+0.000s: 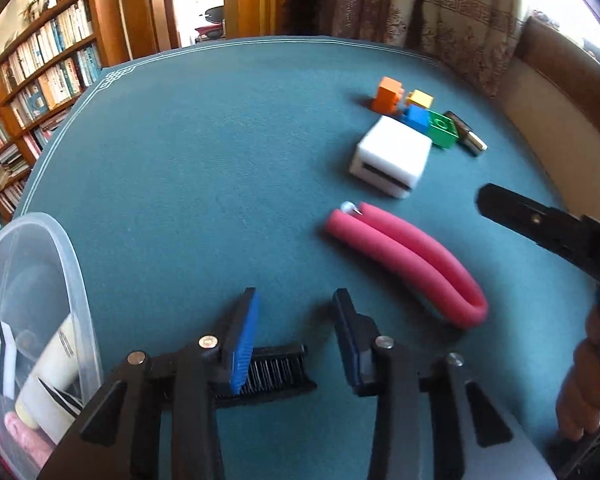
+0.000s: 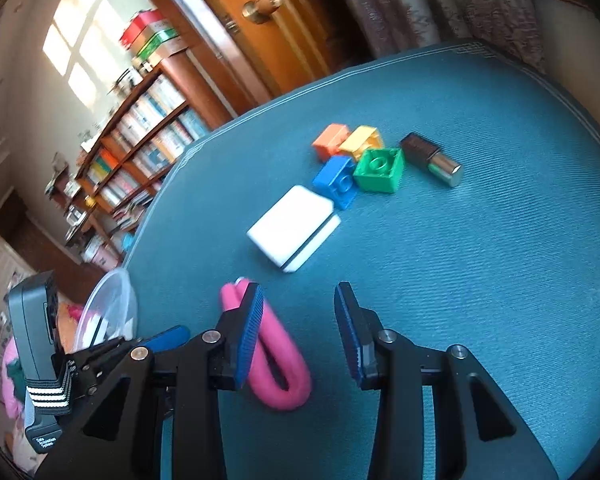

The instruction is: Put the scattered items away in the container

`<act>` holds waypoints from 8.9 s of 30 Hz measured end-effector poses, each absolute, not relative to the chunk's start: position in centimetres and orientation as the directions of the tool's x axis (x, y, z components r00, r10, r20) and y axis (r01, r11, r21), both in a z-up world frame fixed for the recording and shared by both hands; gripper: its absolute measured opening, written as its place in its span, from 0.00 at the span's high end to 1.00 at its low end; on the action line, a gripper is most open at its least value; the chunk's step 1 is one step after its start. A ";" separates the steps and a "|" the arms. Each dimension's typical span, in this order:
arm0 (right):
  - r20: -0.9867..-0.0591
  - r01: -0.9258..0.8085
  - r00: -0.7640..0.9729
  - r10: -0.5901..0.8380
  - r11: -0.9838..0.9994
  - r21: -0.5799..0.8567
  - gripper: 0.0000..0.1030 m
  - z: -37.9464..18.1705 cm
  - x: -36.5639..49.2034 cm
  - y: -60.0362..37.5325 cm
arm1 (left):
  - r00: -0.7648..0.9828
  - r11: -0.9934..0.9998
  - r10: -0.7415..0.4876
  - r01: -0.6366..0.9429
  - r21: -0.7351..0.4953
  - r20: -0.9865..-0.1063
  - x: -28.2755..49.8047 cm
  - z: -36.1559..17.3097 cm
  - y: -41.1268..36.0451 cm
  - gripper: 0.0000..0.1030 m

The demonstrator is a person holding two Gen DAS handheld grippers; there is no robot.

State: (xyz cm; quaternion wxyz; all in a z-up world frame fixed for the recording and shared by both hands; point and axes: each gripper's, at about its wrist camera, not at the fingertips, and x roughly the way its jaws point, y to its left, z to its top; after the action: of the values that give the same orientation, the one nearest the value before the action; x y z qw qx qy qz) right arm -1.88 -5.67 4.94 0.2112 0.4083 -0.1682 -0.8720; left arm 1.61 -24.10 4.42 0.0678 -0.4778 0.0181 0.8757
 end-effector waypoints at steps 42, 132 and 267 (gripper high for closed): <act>-0.751 0.431 -0.518 -0.410 -0.883 0.185 0.60 3.3 -1.5 -11.3 | -0.553 -0.984 0.094 -0.176 0.006 -0.828 8.7 4.1 -26.0 0.67; -0.662 0.624 -0.415 -0.624 -0.725 0.291 0.57 8.7 1.0 -29.1 | -0.700 -0.946 -0.187 0.317 -0.065 -0.689 9.3 9.1 -42.6 0.16; -0.699 0.238 -0.626 -0.345 -0.939 0.250 0.78 5.4 -4.8 -3.2 | -0.743 -0.994 0.071 -0.104 0.010 -0.665 -2.7 7.8 -19.3 0.48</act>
State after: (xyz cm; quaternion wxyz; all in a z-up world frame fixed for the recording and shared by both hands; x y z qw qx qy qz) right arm -4.79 -3.23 5.44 0.1621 0.4008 -0.0669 -0.8992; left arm -2.73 -19.33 7.78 0.0471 -0.3553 0.0232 0.9333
